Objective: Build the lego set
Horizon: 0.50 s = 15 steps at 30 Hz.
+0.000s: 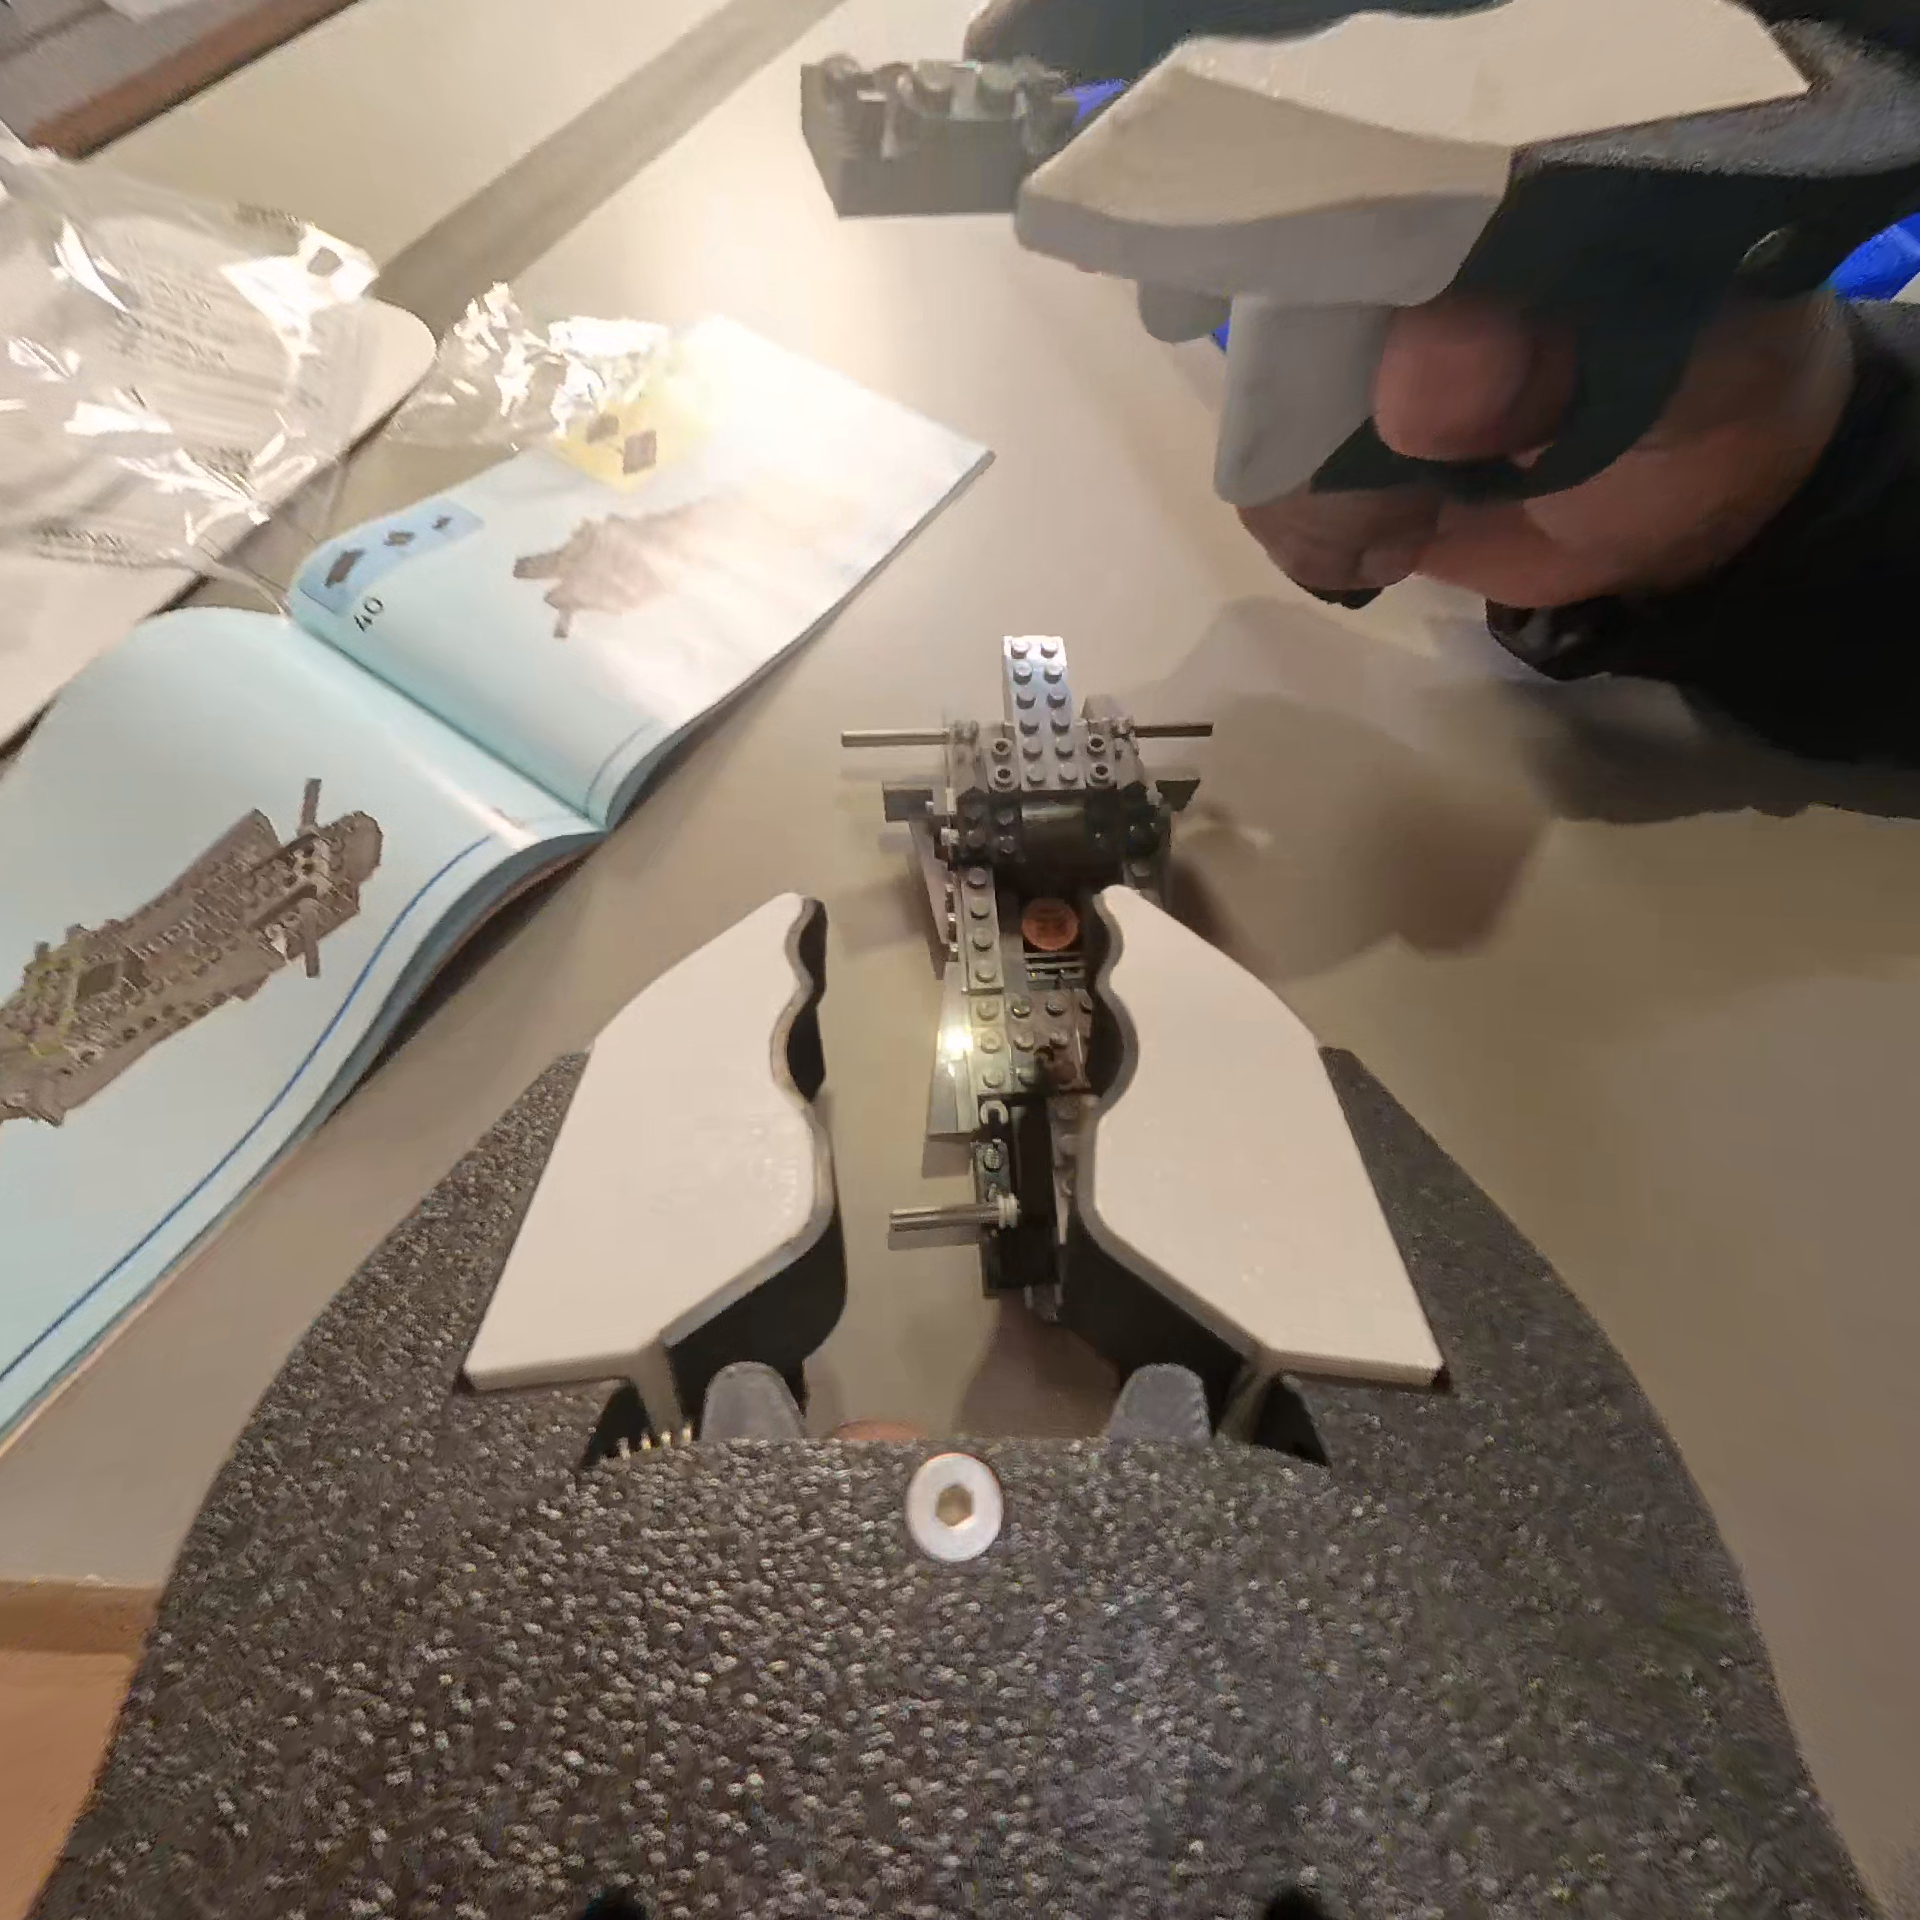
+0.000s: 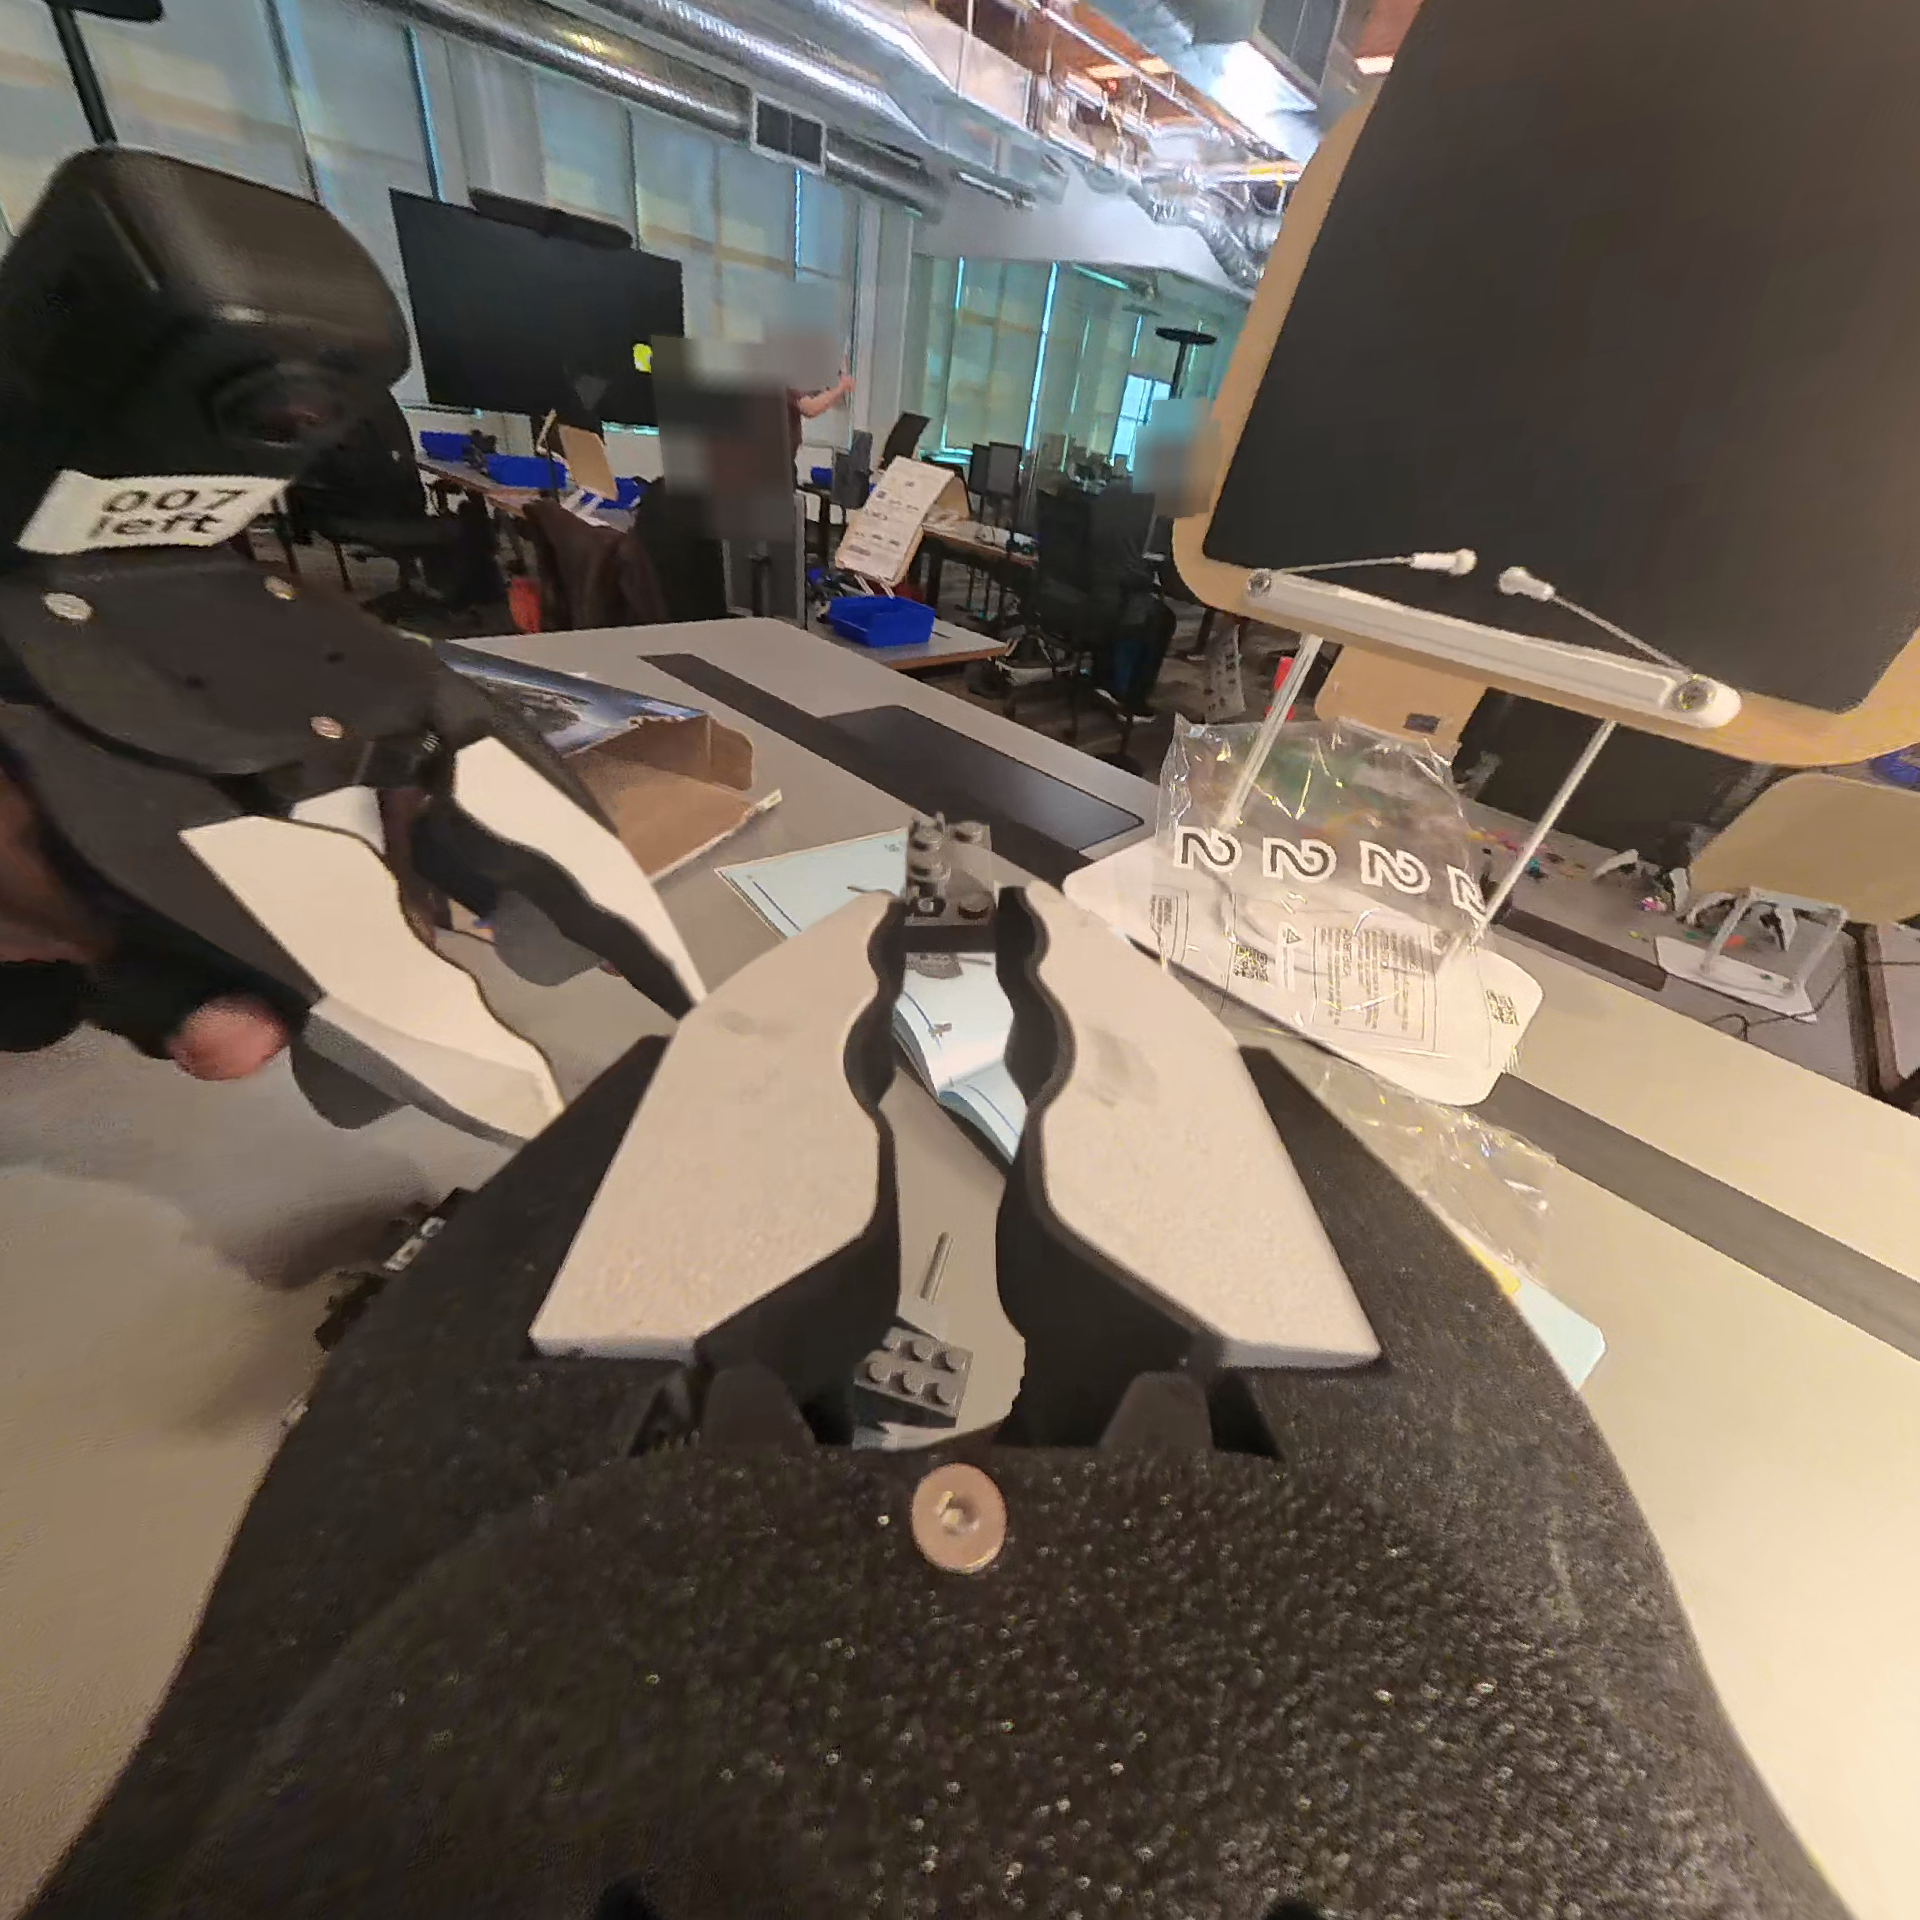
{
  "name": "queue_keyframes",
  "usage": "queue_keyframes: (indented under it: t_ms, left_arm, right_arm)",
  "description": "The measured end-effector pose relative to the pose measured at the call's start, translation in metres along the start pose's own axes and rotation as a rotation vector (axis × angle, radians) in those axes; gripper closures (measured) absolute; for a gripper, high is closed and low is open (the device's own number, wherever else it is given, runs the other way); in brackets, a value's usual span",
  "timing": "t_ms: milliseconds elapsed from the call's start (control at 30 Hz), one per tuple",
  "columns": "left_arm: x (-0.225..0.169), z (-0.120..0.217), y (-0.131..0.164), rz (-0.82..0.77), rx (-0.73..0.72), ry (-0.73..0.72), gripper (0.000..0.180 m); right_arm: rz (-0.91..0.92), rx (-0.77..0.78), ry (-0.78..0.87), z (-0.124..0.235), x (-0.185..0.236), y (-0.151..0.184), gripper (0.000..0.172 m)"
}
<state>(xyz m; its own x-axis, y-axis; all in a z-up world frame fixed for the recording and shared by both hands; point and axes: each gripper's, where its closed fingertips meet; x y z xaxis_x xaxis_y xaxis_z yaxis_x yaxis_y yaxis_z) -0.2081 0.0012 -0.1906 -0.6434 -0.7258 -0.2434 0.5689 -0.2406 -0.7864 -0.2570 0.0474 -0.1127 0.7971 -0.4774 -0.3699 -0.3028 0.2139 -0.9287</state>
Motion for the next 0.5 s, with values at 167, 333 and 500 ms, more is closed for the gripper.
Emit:
queue_keyframes:
  t_ms: [167, 333, 500]
  left_arm:
    - [-0.006, -0.005, 0.013, 0.030, 0.077, 0.004, 0.134]
    - [-0.009, -0.013, 0.019, 0.009, 0.112, -0.027, 0.135]
    - [0.001, -0.027, 0.024, -0.012, 0.152, -0.090, 0.142]
  right_arm:
    - [0.000, 0.020, 0.006, -0.001, 0.000, 0.002, 0.155]
    - [0.004, 0.013, 0.021, 0.000, -0.002, -0.002, 0.155]
    - [0.010, 0.014, 0.017, -0.001, 0.000, -0.004, 0.155]
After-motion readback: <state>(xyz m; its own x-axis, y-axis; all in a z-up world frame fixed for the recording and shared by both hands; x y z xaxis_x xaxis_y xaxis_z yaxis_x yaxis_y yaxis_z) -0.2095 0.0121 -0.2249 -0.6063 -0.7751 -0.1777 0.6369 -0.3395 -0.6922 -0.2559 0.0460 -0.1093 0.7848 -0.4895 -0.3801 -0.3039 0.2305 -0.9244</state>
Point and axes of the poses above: each gripper's, where its closed fingertips meet, z back along the fingers, y out of its underside, x = y × z across the jaws, and after that the axes turned 14 degrees about z, right-handed
